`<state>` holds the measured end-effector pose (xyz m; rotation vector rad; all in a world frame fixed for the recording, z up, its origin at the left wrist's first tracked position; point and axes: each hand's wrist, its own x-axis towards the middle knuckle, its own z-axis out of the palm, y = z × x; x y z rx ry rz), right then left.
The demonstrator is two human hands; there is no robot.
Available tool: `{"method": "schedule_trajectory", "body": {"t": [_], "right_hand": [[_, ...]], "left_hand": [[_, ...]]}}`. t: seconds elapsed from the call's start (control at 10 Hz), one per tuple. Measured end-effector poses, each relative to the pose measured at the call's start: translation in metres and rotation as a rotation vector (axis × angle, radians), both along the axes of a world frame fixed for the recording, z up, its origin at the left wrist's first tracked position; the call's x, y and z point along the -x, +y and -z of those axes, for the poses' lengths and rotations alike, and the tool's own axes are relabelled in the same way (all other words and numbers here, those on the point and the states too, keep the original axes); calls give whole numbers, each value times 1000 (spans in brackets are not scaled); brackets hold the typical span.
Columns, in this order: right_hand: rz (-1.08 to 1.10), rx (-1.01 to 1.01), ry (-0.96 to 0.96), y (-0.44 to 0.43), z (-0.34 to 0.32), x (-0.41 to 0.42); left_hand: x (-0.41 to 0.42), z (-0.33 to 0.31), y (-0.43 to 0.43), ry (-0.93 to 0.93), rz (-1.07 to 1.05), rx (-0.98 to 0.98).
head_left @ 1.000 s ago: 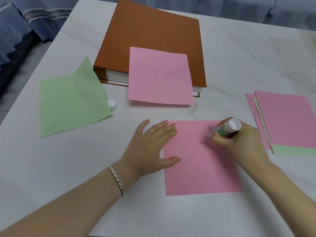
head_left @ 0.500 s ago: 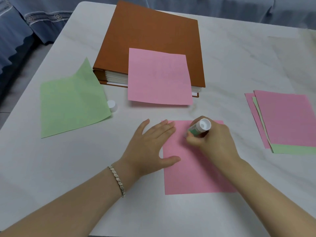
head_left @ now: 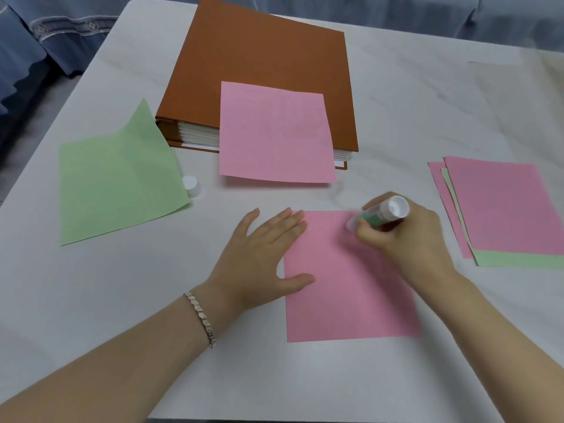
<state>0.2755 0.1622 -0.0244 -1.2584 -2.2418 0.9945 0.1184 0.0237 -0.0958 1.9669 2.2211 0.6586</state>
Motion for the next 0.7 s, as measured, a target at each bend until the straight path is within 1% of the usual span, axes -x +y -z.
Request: {"method": "schedule_trajectory", "body": {"t": [0.1, 0.2, 0.3, 0.6, 0.7], "right_hand": [[-113, 22, -3, -10, 3, 22], [-175, 28, -44, -14, 7, 32], [-159, 13, -59, -14, 11, 32], [12, -8, -123, 12, 11, -10], [59, -20, -107, 14, 10, -19]], "left_hand": [[-1, 0, 0, 7, -3, 12], [0, 1, 0, 0, -8, 1], [0, 1, 0, 6, -6, 2], [-1, -2, -1, 40, -10, 23], [-1, -1, -1, 36, -4, 17]]}}
